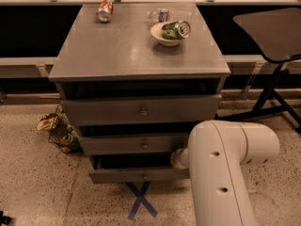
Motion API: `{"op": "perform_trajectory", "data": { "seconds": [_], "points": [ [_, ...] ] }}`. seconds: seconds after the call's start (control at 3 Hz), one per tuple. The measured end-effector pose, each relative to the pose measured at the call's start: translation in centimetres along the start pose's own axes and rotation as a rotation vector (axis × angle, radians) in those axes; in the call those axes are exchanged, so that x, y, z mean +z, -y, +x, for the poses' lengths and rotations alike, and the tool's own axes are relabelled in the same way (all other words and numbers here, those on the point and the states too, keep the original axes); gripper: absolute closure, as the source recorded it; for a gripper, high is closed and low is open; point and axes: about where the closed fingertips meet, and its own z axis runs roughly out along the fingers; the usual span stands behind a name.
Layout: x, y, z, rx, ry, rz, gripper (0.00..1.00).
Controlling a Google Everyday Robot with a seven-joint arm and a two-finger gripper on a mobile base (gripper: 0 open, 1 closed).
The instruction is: Open bottom drawer
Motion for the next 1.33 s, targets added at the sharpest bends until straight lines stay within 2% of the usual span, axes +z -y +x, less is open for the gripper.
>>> {"op": "perform_trajectory", "data": {
  "seconds": [0.33, 1.0, 1.33],
  "points": [
    [1.1, 0.3, -0.1, -0.020, 0.009, 0.013, 1.00],
    [1.4, 0.1, -0.2, -0.032, 0.015, 0.017, 1.00],
    [2.1, -0.7, -0.9, -0.047, 0.031, -0.024, 1.00]
  ]
}}
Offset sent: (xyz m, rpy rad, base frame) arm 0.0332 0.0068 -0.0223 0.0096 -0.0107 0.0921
